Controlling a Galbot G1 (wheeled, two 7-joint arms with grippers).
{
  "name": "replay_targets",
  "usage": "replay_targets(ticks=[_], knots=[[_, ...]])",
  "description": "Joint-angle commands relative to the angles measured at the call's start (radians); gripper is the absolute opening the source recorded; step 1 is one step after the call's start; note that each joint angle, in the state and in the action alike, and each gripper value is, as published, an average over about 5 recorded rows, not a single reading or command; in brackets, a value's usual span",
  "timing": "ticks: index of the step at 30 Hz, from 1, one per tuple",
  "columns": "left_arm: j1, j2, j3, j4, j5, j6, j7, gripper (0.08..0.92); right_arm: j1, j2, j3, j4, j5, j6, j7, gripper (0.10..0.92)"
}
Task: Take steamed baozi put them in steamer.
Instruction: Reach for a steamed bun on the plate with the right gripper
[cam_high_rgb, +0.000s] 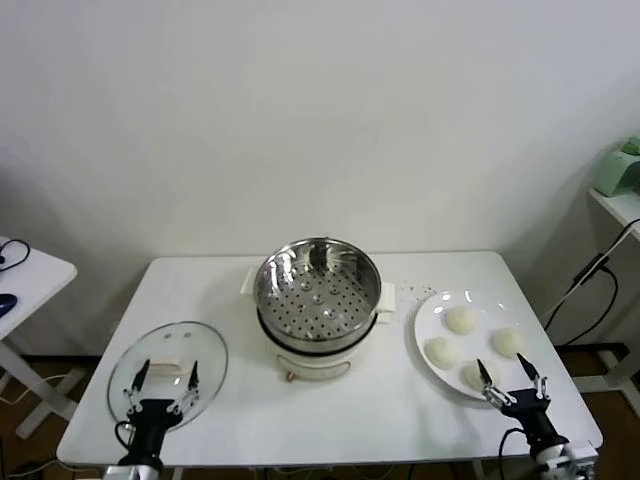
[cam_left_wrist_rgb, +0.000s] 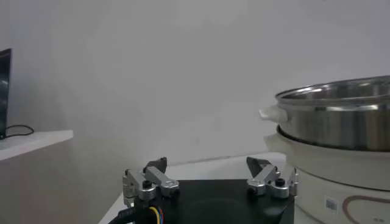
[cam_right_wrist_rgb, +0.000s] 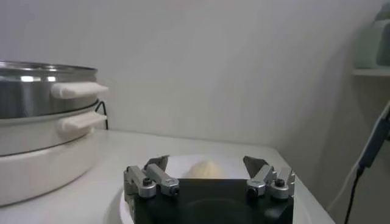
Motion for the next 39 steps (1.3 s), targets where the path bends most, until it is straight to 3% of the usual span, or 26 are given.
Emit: replay_targets(ticks=[1,11,18,22,26,39], knots=[[0.000,0.002,0.003,-0.001,0.009,0.001,-0.002,0.823,0.063,-0.074,0.019,0.021,-0.017,-0.083,-0.026,0.823],[0.040,0.020,0.061,-0.019,0.056,-0.014,-0.034,0.823,0.460,-0.535,-0.232,-0.194,-0.117,-0.198,-0.291,0.823],[0.033,0.018,0.065,-0.019,0.058,-0.016,-0.041,0.823,1.052,-0.741,-0.879,-0.444,-0.141,-0.144,-0.645,0.823],[0.031,0.017,0.058,-0.017,0.053,-0.015,-0.045,0.823,1.435,-0.724,-1.299,-0.577,-0.180,-0.133,-0.785,0.823],[0.033,0.018,0.055,-0.017,0.053,-0.014,-0.047,0.823,1.652,-0.645,-1.537,-0.709,-0.225,-0.106,-0.879,0.823],[0.019,0.020,0.033,-0.005,0.035,0.005,-0.050,0.823,1.736,-0.382,-1.705,-0.974,-0.335,-0.061,-0.944,0.823]])
